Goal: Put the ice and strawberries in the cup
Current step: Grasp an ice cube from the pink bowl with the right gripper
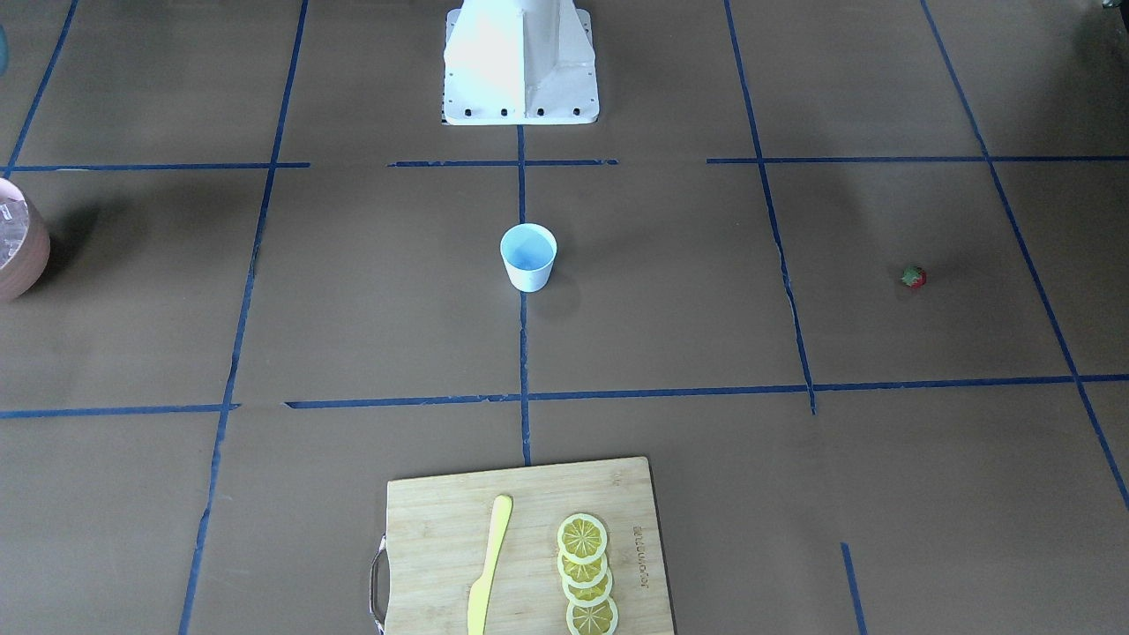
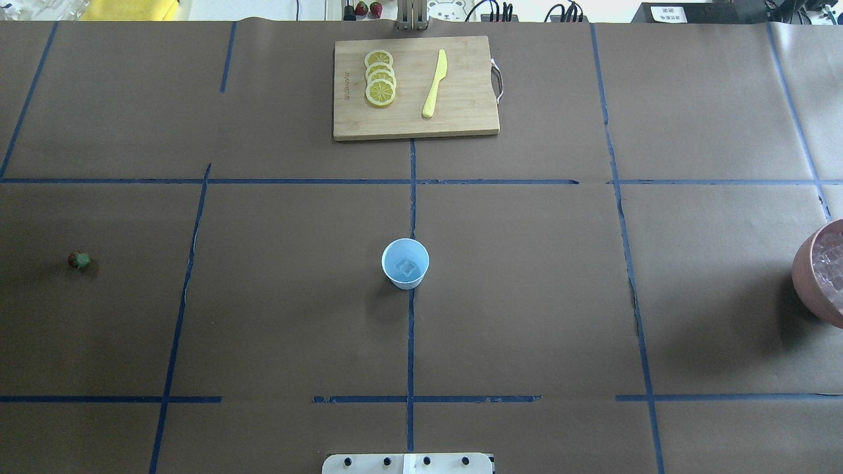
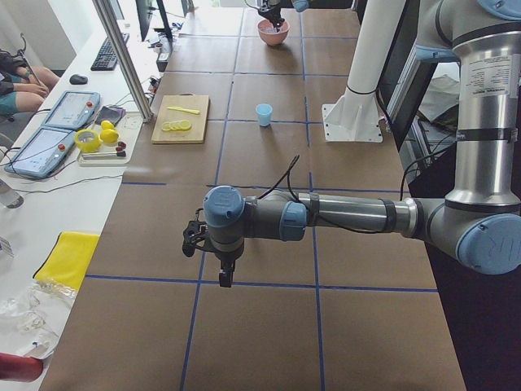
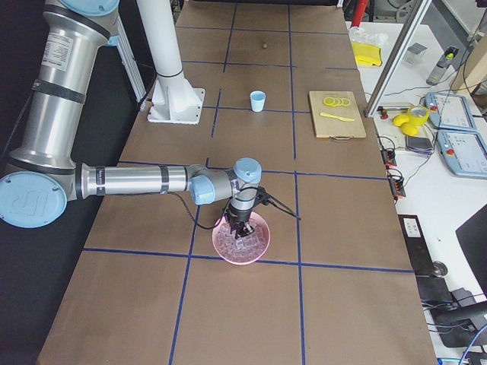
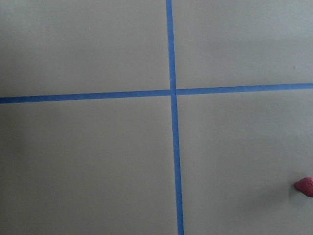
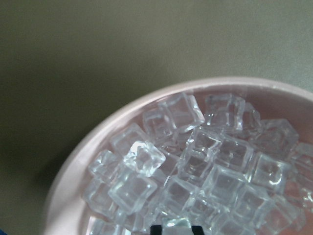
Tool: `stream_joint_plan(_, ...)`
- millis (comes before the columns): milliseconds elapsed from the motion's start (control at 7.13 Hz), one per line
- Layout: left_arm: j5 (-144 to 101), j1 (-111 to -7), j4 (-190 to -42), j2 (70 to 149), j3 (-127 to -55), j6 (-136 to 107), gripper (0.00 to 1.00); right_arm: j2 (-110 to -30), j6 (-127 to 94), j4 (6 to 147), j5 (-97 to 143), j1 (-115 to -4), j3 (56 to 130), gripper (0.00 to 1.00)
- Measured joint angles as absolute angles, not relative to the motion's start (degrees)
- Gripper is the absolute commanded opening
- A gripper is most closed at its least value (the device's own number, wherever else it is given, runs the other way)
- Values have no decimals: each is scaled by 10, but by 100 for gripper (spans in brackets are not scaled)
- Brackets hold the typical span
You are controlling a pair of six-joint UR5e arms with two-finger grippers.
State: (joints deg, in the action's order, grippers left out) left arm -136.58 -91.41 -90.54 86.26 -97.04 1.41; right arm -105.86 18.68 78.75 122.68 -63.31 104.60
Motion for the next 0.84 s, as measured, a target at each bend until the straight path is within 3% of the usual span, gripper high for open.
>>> stream_joint_plan(841,-1366,-914,-905,863,-973,14,100,-1044,184,838,1245,-655,1139,0)
